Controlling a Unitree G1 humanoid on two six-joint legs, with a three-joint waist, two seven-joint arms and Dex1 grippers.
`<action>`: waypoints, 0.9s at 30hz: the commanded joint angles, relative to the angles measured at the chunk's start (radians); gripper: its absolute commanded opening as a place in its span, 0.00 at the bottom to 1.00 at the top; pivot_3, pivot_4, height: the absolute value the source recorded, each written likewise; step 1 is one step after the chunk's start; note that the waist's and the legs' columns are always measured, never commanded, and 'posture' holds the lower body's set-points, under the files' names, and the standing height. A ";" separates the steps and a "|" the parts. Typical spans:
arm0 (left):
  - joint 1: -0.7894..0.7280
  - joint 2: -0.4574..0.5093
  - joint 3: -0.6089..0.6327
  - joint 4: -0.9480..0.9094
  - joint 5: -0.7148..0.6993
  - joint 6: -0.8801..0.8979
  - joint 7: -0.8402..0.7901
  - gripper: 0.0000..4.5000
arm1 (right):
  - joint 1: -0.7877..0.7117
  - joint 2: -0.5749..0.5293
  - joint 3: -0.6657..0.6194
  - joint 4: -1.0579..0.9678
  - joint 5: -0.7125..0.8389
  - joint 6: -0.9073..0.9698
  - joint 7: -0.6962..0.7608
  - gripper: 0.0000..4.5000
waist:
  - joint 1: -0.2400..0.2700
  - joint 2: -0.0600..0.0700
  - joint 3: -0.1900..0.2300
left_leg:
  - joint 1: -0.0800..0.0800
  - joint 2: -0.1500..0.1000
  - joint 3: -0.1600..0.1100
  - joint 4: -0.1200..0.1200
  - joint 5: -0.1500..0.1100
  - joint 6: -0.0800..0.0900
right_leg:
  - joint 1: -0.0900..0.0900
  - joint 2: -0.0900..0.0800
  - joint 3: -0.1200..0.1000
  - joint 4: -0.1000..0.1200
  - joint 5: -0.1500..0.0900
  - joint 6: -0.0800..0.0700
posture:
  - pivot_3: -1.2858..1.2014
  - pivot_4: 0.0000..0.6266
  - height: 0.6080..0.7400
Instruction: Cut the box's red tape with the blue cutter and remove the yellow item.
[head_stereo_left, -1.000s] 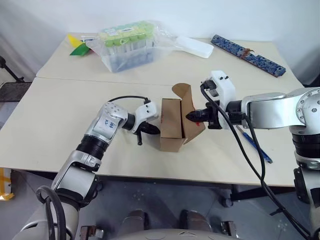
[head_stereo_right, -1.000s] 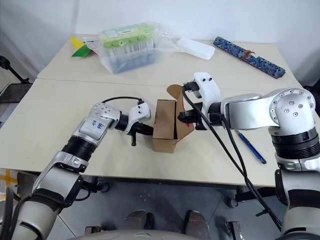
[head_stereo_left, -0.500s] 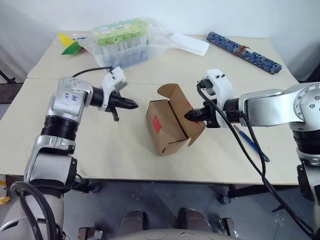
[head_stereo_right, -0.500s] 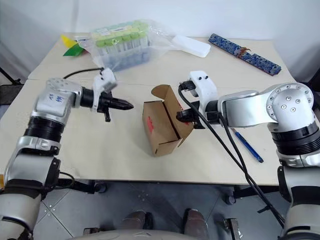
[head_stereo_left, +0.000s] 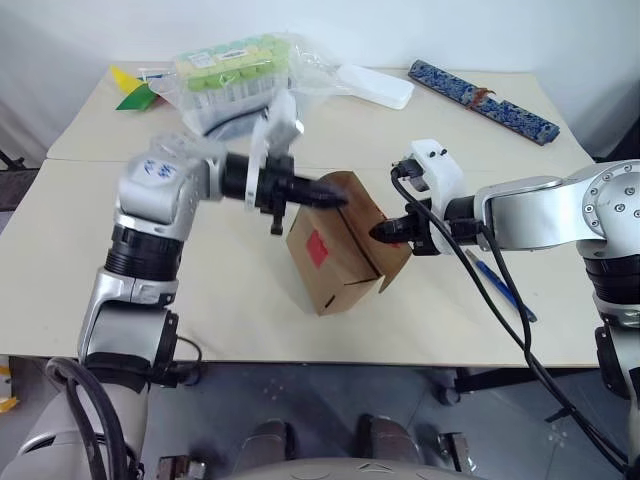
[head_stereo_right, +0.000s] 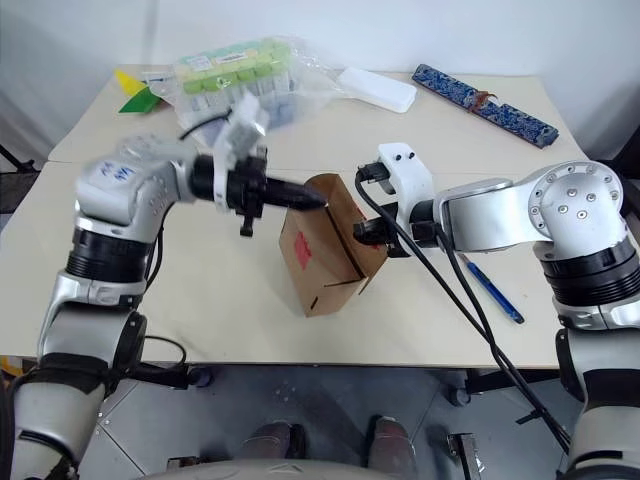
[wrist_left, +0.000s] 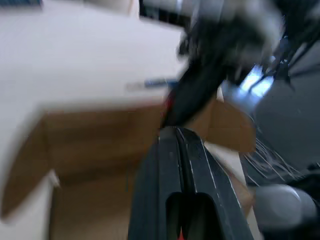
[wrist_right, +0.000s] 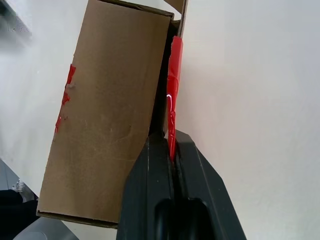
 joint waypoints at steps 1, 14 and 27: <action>0.001 0.031 -0.030 -0.017 0.024 -0.040 -0.012 0.00 | -0.019 -0.013 0.001 -0.016 0.016 0.003 -0.001 0.01 | 0.002 0.000 0.000 | 0.000 0.000 0.000 0.000 0.000 0.000 | 0.000 0.000 0.000 0.000 0.000 0.000 | 0.52 0.24 1.00; 0.088 0.089 -0.128 0.008 0.112 -0.137 -0.030 0.00 | 0.055 -0.130 -0.026 -0.013 0.016 0.011 0.014 0.01 | 0.027 0.000 0.000 | 0.000 -0.001 0.002 0.002 0.000 0.000 | 0.002 0.000 -0.001 -0.001 0.000 0.000 | 0.52 0.24 1.00; 0.132 0.110 -0.119 -0.047 0.115 -0.103 0.004 0.00 | 0.194 -0.206 -0.074 0.045 0.016 -0.014 0.056 0.01 | 0.031 0.000 0.000 | 0.000 -0.001 0.004 0.002 0.000 0.000 | 0.003 0.000 -0.002 -0.002 0.000 0.000 | 0.52 0.24 1.00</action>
